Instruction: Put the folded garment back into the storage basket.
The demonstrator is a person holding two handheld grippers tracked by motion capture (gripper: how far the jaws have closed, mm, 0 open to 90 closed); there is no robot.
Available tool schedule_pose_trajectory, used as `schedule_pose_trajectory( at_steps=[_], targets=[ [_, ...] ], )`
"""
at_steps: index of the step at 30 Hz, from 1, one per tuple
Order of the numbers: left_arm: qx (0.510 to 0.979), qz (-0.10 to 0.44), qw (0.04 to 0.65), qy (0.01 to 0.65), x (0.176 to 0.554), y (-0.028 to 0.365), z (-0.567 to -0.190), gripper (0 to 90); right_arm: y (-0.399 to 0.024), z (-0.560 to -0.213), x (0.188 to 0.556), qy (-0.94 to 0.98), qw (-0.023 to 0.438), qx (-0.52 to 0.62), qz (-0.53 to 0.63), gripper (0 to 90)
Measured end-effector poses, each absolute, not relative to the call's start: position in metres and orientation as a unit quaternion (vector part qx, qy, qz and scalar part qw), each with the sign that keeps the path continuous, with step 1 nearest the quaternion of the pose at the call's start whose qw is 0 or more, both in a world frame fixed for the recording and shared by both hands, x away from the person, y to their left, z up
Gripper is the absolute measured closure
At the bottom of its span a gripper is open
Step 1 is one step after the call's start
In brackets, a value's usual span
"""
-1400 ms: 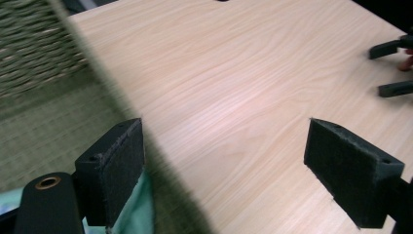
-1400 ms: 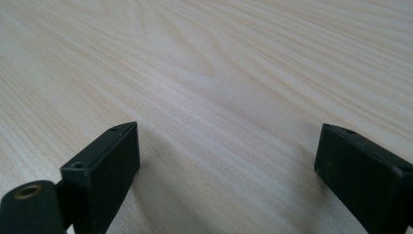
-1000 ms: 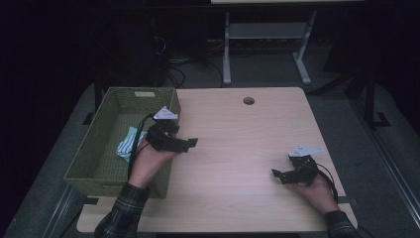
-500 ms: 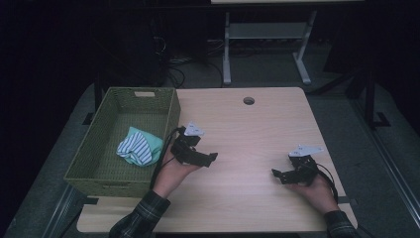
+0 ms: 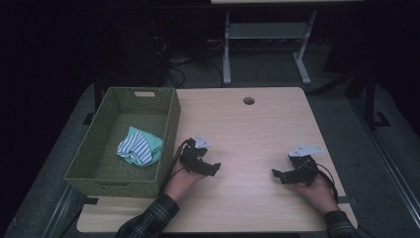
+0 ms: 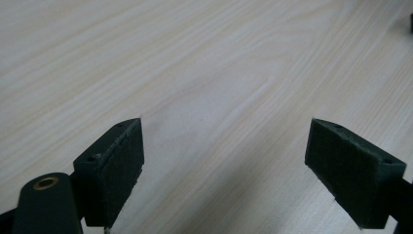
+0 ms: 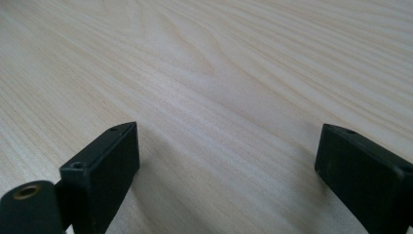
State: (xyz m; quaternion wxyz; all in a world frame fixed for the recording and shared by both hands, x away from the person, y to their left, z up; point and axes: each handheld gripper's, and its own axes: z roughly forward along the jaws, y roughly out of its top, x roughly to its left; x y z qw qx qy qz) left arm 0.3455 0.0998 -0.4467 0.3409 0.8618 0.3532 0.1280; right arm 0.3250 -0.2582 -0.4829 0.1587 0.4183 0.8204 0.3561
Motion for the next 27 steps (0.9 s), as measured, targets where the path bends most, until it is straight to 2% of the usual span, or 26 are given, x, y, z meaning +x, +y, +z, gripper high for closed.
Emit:
schedule_pose_trajectory(
  at_steps=[9,27],
  targets=[
    [0.877,0.137,0.309,0.343,0.346,0.096,-0.467,13.3,-0.258,-0.483,0.325,0.820,0.159,0.419,0.356,8.5],
    [0.872,0.134,0.338,0.327,0.344,0.103,-0.474,12.6,-0.258,-0.483,0.325,0.821,0.159,0.418,0.356,8.4]
  ],
)
